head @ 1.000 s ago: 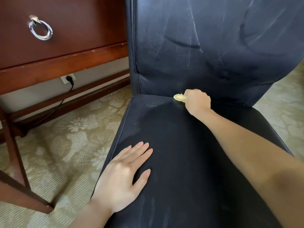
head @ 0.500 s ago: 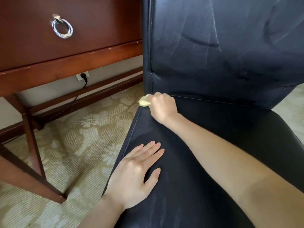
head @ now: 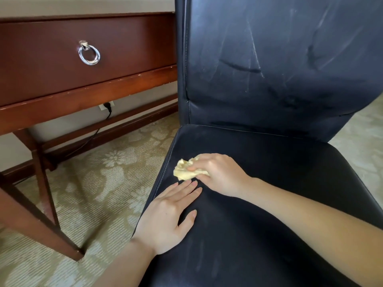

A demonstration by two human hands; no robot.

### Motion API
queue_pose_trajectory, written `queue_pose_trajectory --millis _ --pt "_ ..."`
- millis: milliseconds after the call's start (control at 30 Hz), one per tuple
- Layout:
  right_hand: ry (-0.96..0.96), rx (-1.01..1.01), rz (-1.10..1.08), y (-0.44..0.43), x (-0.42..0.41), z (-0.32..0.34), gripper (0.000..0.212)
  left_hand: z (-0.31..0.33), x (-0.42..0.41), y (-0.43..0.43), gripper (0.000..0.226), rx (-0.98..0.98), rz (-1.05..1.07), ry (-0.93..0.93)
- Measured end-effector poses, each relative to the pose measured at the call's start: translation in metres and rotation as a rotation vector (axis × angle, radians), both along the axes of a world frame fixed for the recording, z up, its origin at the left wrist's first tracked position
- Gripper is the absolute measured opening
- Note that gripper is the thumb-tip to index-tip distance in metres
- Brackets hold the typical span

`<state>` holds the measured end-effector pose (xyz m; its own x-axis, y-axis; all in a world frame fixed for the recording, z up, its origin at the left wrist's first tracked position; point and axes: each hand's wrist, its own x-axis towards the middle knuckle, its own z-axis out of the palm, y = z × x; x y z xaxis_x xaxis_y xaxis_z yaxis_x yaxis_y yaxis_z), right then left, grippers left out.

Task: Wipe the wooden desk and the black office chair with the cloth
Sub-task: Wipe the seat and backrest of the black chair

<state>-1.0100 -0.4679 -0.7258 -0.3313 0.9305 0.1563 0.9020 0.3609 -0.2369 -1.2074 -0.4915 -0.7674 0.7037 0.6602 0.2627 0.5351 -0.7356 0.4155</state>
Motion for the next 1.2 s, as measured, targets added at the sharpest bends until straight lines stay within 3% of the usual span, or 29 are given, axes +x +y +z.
queue_pose_trajectory --millis 233,433,867,1067,1200 --pt "-0.124 0.025 -0.168 0.009 0.039 0.001 0.031 -0.001 0.001 0.000 0.050 0.001 0.001 -0.018" --pt "-0.196 0.095 -0.452 0.070 0.053 -0.004 0.008 -0.002 0.002 -0.001 0.048 0.018 0.008 -0.037" --pt "-0.262 0.045 -0.585 0.166 0.000 -0.005 0.031 -0.005 0.002 0.005 0.045 0.010 0.019 -0.071" --pt "-0.362 0.121 -0.431 0.141 -0.009 -0.007 0.043 -0.004 0.001 0.004 0.045 0.002 0.031 -0.068" --pt "-0.330 0.174 -0.117 0.099 -0.027 -0.010 0.043 -0.003 0.001 0.005 0.046 -0.006 0.028 -0.045"
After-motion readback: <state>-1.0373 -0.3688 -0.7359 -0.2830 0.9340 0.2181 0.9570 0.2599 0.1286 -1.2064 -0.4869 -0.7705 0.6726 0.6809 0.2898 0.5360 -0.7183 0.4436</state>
